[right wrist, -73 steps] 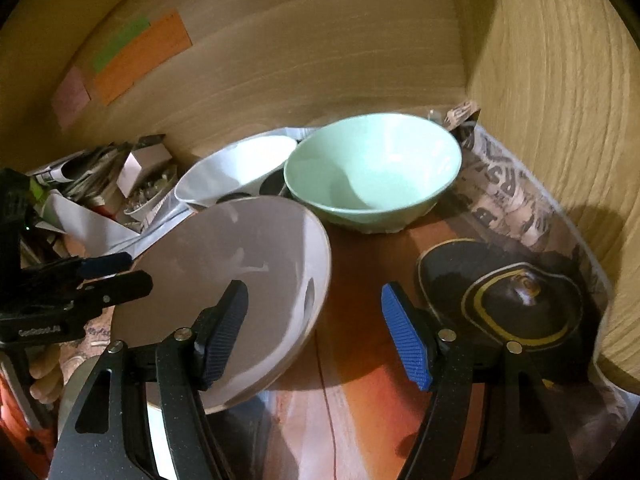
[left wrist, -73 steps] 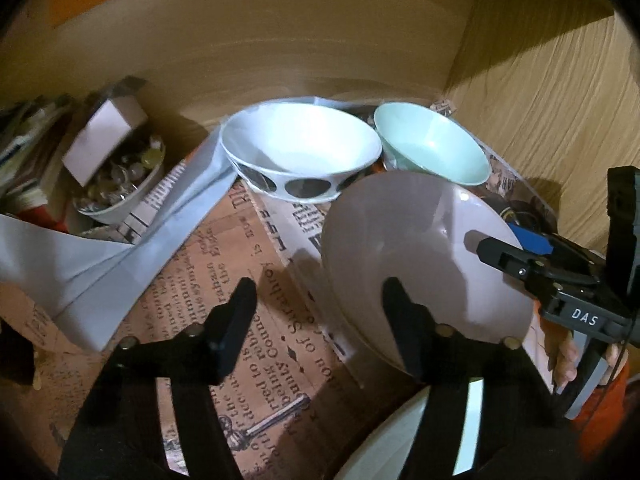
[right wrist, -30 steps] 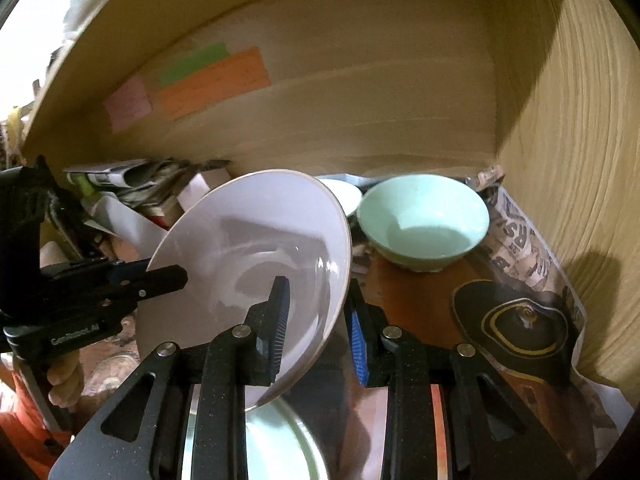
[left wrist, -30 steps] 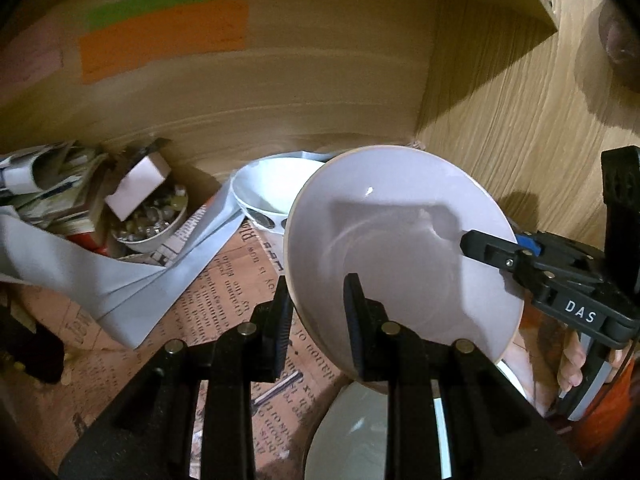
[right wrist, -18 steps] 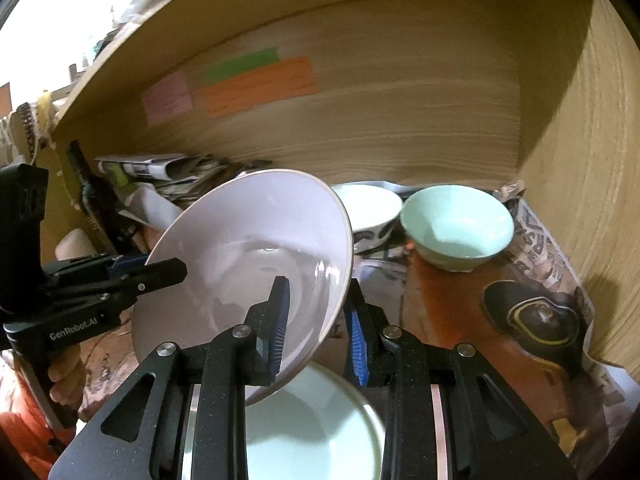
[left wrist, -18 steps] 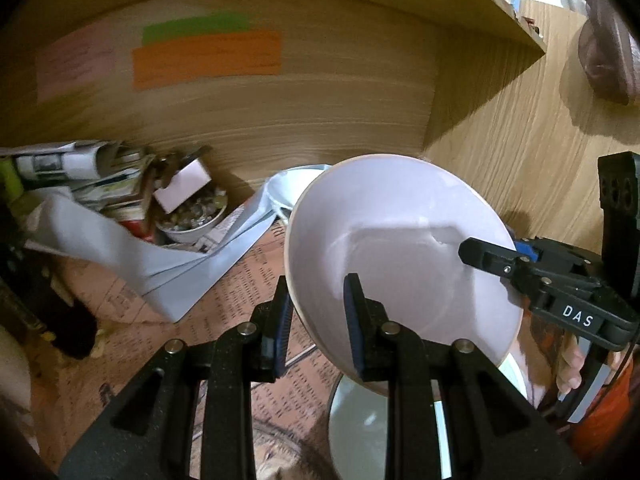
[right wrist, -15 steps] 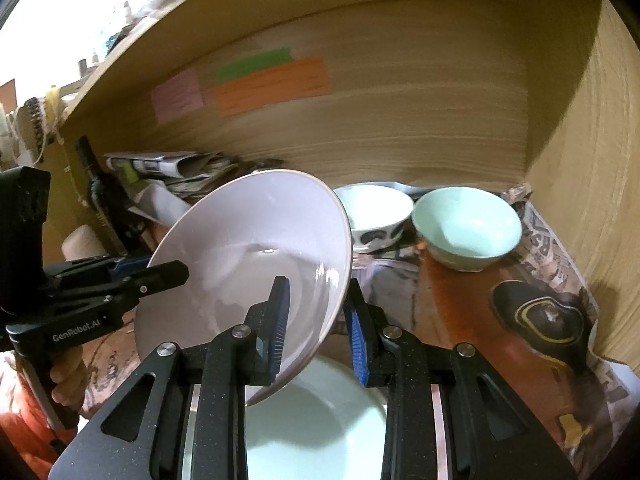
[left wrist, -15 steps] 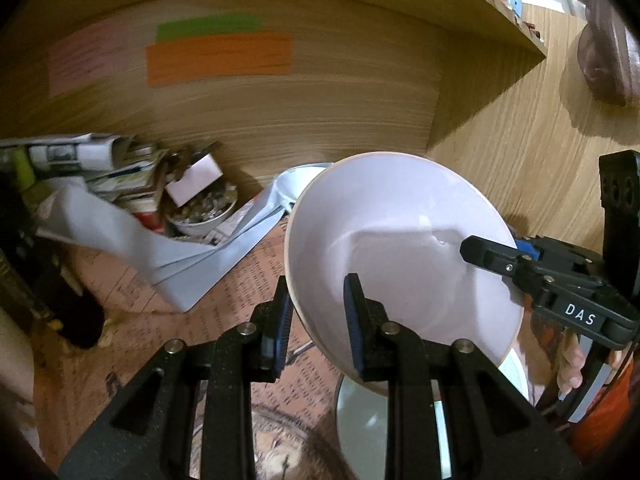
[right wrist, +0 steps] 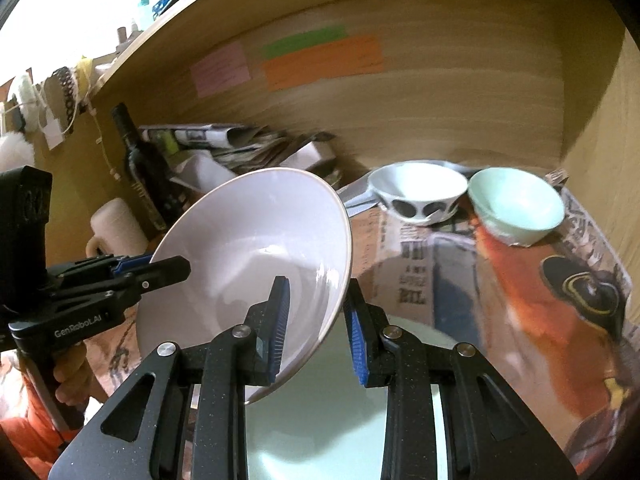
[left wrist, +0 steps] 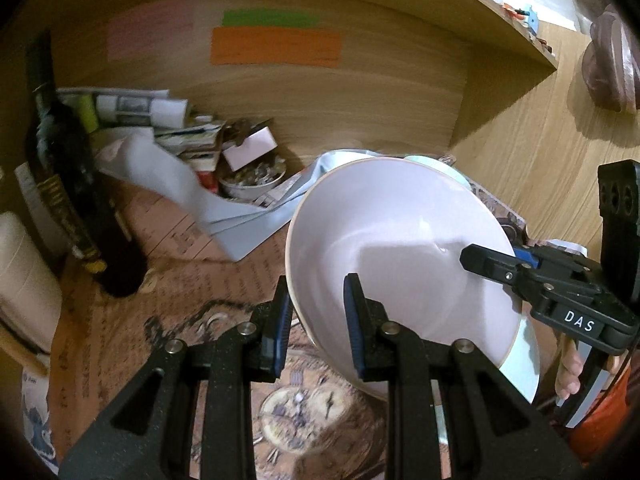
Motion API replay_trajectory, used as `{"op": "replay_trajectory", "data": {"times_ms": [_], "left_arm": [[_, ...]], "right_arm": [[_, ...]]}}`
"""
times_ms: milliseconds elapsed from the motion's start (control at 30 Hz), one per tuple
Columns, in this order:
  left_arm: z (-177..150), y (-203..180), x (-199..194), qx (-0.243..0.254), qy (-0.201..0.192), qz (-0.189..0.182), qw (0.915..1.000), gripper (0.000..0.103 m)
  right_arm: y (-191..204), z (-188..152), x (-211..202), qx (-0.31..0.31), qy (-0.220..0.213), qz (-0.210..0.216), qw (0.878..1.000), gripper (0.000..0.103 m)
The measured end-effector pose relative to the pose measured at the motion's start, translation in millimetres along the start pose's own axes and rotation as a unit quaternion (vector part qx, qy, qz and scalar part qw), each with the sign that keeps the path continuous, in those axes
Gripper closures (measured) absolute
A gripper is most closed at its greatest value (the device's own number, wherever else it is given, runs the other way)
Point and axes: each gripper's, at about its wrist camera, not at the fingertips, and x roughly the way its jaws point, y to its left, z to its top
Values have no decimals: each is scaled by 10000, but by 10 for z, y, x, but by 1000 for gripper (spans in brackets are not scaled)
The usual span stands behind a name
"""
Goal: Organize plates and bowls
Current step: 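Lift the mauve bowl with both tools and carry it toward the wine bottle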
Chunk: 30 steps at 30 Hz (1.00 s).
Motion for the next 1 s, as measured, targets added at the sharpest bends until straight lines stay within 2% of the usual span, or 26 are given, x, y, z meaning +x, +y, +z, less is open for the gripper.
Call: {"op": "replay_trajectory", "data": {"times_ms": [567,1000], "left_arm": [[-456,466,-285,-418,134,388,9983,78],[-755,712,-356,-632,395,541,9958,78]], "right_arm": [[515,-203,281,-242,446,435,9978,78],[763,-363,505,-446,925,518,9934,78]]}}
